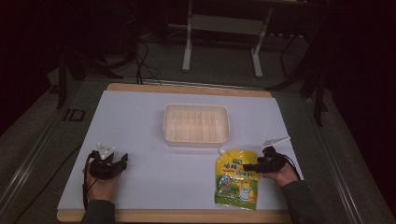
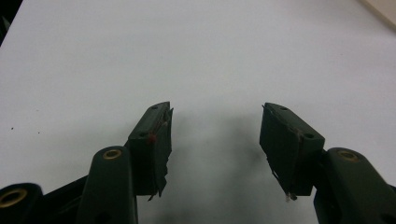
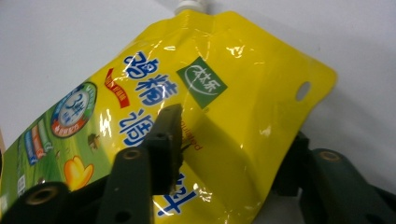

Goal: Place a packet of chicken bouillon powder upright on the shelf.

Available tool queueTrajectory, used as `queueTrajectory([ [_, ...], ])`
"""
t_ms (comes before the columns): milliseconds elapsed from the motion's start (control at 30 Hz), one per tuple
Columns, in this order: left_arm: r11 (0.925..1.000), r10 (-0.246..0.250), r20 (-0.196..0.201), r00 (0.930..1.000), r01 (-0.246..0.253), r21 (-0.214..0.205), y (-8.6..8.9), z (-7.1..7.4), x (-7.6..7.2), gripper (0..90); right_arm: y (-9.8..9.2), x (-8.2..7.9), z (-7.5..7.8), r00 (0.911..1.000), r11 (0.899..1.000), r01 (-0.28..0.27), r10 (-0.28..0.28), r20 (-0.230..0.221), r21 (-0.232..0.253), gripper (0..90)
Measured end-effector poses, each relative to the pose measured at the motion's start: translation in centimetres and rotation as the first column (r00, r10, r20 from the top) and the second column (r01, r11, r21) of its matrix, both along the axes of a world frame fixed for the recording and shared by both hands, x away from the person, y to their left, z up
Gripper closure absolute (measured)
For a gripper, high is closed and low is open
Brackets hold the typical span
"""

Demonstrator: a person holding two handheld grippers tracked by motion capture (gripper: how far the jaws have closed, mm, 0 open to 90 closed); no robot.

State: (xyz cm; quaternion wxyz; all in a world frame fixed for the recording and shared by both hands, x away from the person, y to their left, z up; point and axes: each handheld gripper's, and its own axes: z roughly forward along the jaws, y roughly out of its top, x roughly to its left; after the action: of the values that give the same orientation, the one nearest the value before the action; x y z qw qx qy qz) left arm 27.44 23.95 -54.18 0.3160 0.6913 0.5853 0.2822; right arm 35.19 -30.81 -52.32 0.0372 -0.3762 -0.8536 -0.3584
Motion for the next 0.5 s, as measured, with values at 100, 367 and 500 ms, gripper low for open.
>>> queueTrajectory([
  [100, 1.0000, -0.001, -0.002, 1.0000, 0.001, -0.002, 0.0, 0.0, 0.0, 43.1, 0.5, 0.3, 0.1, 1.0000, 1.000, 0.006, -0.006, 0.003, -0.026, 79.0],
  [367, 1.0000, -0.001, -0.001, 1.0000, 0.001, -0.006, 0.0, 0.0, 0.0, 43.1, 0.8, -0.3, 0.9, 0.9980, 0.998, -0.011, 0.015, 0.061, -0.060, 90.0],
  [500, 1.0000, 0.001, 0.001, 1.0000, -0.001, -0.007, 0.0, 0.0, 0.0, 43.1, 0.4, -0.5, 1.8, 0.9959, 0.999, -0.006, 0.009, 0.090, -0.034, 90.0],
])
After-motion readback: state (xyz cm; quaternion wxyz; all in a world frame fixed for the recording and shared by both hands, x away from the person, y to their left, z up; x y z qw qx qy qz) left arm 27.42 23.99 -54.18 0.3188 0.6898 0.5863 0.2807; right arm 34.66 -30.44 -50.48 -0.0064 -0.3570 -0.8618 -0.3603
